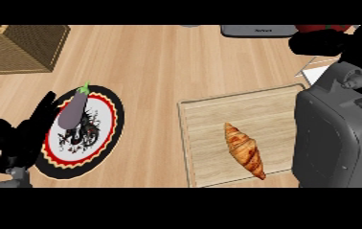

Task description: Pick the tomato from the tray and place it in the tiered shelf

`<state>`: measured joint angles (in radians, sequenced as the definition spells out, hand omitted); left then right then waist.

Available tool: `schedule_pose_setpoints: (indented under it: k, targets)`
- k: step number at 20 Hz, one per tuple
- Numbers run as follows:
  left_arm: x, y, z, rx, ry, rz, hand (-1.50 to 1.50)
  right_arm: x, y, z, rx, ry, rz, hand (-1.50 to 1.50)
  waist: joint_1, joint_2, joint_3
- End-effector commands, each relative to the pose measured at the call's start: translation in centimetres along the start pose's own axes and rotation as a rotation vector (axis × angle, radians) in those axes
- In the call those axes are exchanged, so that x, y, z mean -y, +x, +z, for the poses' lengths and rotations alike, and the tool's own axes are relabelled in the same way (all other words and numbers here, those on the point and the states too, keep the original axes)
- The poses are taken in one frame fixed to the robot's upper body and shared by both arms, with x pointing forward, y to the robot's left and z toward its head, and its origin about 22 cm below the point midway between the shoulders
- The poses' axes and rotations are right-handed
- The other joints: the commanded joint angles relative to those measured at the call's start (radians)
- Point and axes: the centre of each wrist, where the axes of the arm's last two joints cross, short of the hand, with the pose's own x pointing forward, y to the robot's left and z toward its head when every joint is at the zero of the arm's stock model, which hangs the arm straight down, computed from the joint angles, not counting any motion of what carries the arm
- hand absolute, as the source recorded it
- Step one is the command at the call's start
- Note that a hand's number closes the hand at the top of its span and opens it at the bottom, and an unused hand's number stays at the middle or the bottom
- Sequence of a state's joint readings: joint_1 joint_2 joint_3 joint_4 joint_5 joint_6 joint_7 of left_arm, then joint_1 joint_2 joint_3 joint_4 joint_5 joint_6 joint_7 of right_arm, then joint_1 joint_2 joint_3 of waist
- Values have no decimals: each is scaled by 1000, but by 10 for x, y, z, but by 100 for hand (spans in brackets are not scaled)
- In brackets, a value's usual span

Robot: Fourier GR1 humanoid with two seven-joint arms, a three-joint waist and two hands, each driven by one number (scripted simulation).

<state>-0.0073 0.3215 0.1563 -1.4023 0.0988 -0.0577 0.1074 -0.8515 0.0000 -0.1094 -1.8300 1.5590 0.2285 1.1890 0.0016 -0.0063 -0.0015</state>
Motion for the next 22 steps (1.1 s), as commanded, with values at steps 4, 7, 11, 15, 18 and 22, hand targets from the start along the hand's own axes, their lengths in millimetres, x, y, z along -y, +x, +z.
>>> schedule_pose_setpoints:
  k: [4, 7, 11, 15, 18, 22]
  targets:
    - [-4, 7, 8, -10, -8, 0, 0, 41, 39, -13, -191, -130, 81, 150, 8, -1, 0]
    - [-5, -2, 5, -12, 13, 7, 0, 44, 37, -22, -197, -161, 228, 150, -15, -6, -2]
    - [-5, -2, 4, -4, 7, -5, 0, 48, 51, -34, -227, -163, 262, 150, -2, 1, -1]
    - [0, -2, 5, 10, 13, -3, 0, 60, 47, -68, -237, -162, 312, 150, -1, 2, 0]
    - [-6, -3, 6, 12, 15, -3, 0, 64, 38, -86, -247, -161, 330, 150, 1, 3, 1]
    - [-8, 3, 8, 2, 8, 3, 0, 81, 27, -105, -285, -184, 369, 150, -4, 1, 1]
